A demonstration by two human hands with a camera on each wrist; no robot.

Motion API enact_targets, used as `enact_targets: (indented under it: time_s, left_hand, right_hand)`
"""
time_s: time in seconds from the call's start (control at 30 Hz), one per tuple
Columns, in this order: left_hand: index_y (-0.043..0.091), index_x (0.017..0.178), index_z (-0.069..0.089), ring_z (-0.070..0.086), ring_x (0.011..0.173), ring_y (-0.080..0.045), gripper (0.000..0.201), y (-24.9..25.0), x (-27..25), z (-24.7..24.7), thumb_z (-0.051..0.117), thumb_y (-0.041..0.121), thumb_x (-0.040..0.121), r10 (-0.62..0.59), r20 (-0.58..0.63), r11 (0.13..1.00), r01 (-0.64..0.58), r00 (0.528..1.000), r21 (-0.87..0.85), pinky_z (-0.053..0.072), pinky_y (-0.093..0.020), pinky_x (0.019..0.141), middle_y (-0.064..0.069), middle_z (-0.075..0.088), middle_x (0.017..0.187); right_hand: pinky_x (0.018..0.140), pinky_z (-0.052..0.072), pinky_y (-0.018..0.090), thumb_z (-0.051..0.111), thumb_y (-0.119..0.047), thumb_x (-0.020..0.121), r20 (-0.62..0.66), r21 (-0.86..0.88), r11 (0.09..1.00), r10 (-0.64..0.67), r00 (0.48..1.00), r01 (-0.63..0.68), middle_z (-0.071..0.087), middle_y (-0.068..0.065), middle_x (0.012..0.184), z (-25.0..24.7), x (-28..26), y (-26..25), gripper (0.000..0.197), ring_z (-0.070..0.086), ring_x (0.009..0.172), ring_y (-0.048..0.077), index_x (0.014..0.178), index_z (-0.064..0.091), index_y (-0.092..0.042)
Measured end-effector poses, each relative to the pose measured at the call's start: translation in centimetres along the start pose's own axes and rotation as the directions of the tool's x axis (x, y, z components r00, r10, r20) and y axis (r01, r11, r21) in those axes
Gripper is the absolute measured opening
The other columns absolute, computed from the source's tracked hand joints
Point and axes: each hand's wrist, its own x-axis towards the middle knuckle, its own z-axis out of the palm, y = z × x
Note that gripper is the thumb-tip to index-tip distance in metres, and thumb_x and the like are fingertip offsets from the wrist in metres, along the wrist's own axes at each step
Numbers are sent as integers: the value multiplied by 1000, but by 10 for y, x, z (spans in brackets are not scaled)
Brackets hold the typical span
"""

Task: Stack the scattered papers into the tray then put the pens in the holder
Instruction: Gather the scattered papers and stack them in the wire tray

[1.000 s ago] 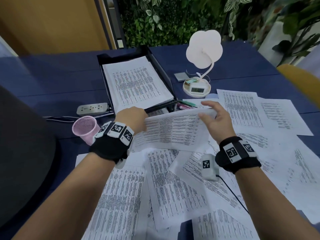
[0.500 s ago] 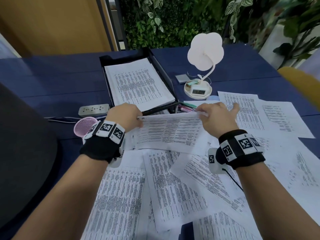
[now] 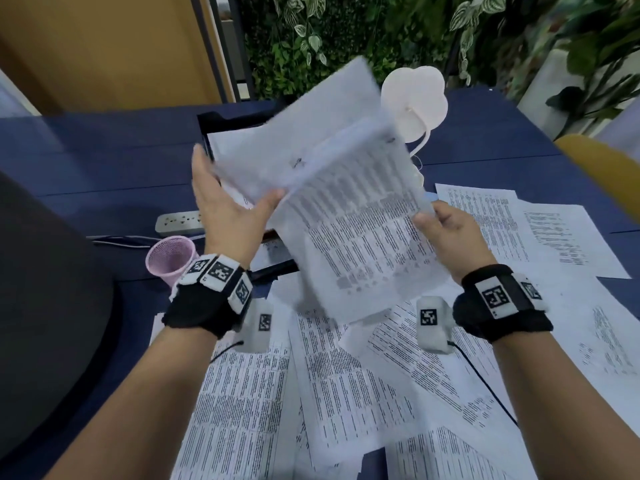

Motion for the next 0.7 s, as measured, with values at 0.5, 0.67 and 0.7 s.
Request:
enact_targets:
  time_s: [0.5, 0.67, 0.7]
  left_hand:
    - [8, 118, 57, 63, 100, -13, 29, -21, -28, 39, 61, 10, 90, -251, 252, 934, 303, 935, -191, 50, -26, 91, -2, 66, 111]
    - [19, 112, 56, 62, 95, -4, 23, -28, -37, 46, 61, 14, 91, -225, 146, 947, 251, 963, -199, 47, -16, 87, 7, 65, 104]
    - [20, 111, 55, 61, 90, 0, 23, -35, -40, 48, 61, 14, 90, -247, 146, 941, 273, 958, -199, 47, -13, 83, 9, 65, 101]
  right_hand:
    - [80, 53, 22, 50, 4, 92, 56, 253, 939, 225, 973, -232, 66, 2, 110, 37, -8, 16, 27, 64, 94, 12, 114, 54, -12]
    - [97, 46, 31, 49, 8, 90, -11, 211, 965, 163, 987, -157, 63, -4, 111, 51, -14, 24, 40, 60, 104, 11, 109, 52, -27]
    - [97, 46, 31, 49, 9, 90, -10, 205, 965, 169, 986, -163, 62, -6, 109, 54, -16, 29, 40, 59, 102, 8, 112, 51, -25]
